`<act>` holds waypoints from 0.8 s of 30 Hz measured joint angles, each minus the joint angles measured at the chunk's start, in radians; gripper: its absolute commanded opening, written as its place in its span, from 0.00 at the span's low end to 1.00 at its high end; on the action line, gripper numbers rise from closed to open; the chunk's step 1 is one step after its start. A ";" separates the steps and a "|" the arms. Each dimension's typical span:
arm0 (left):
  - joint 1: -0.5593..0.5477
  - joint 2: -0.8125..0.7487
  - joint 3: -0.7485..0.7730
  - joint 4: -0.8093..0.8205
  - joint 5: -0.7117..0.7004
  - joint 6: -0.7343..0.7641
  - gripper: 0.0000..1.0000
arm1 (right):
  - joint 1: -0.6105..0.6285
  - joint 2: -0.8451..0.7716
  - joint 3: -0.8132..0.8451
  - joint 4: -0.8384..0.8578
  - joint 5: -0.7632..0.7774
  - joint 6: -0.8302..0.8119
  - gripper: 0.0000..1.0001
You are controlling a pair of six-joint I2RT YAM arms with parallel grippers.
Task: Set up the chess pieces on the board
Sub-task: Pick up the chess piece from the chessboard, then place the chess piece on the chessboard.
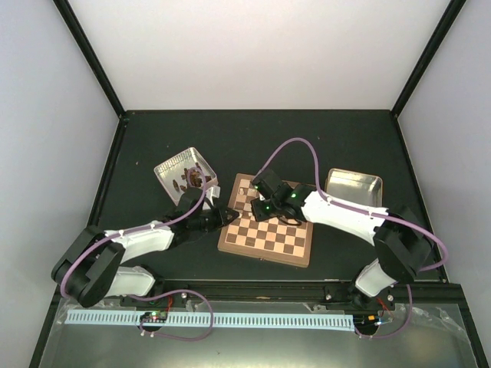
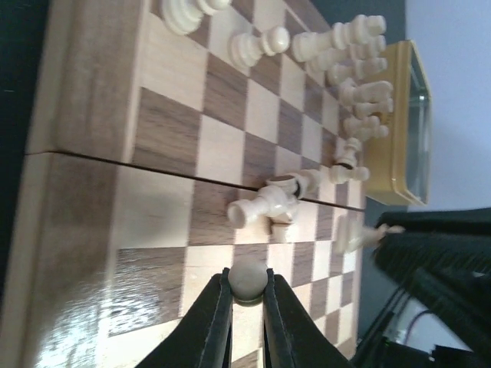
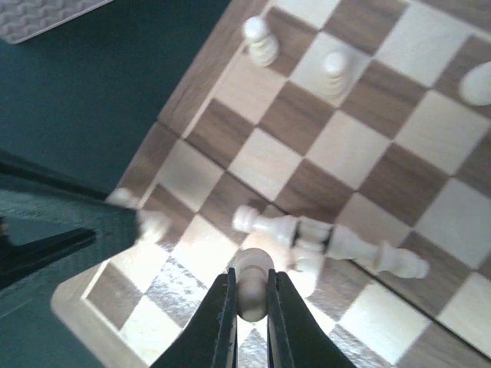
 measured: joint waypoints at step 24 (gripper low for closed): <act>-0.008 -0.123 0.081 -0.318 -0.138 0.261 0.10 | -0.116 0.285 0.228 -0.084 0.131 -0.078 0.02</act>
